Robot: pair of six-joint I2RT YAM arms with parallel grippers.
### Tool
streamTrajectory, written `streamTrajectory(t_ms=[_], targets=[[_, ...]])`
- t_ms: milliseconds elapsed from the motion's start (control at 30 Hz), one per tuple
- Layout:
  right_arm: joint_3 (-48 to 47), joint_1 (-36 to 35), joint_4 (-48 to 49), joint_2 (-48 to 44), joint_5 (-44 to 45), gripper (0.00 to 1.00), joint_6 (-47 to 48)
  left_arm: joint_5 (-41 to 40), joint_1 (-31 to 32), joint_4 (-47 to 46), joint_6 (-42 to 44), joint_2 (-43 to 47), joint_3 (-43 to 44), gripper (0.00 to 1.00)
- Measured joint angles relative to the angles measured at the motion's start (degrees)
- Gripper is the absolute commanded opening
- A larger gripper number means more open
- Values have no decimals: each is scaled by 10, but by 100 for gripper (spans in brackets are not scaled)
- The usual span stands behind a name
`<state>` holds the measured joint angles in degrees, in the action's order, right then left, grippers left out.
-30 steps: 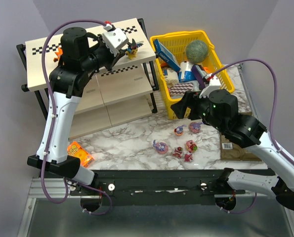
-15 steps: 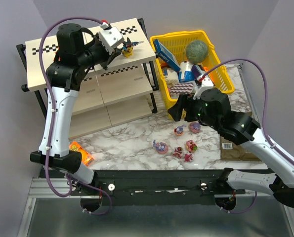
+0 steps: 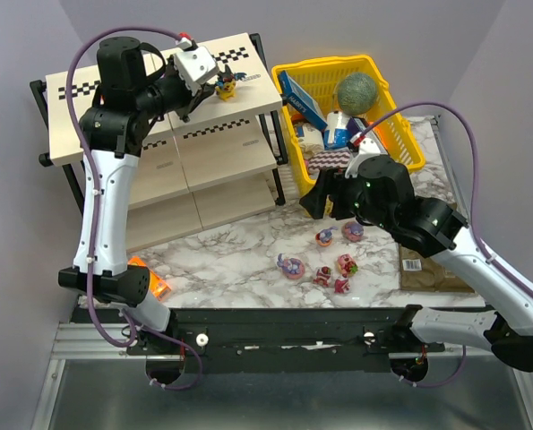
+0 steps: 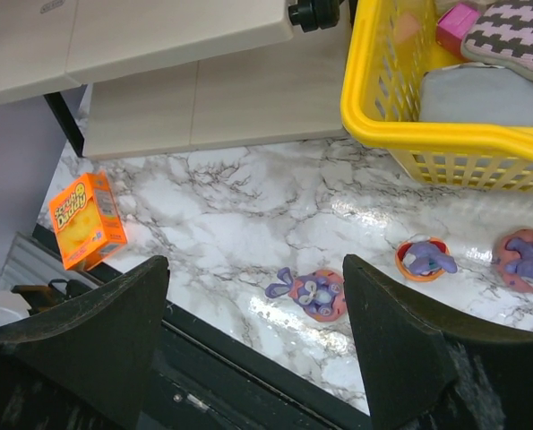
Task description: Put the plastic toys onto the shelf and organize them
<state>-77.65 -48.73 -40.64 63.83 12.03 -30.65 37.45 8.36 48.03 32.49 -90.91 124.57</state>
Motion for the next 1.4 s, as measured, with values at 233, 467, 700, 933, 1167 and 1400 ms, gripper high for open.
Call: streamTrajectory(t_ms=[233,467,700,933,1167,1400], targets=[[-5,0,-7,10,-8,86,0,17,-9,9,17,-15,19,16],[-12,0,-11,15,-8,86,1,20,-12,9,16,-22,25,31],[-19,0,-12,22,-8,86,2,16,-12,4,7,-31,25,36],[-19,0,-12,22,-8,86,2,5,-12,-11,0,-31,25,36],[-19,0,-12,22,-8,86,2,0,-12,-23,-9,-31,25,33],[-19,0,-12,21,-8,86,0,-2,-12,-31,-13,-30,25,33]])
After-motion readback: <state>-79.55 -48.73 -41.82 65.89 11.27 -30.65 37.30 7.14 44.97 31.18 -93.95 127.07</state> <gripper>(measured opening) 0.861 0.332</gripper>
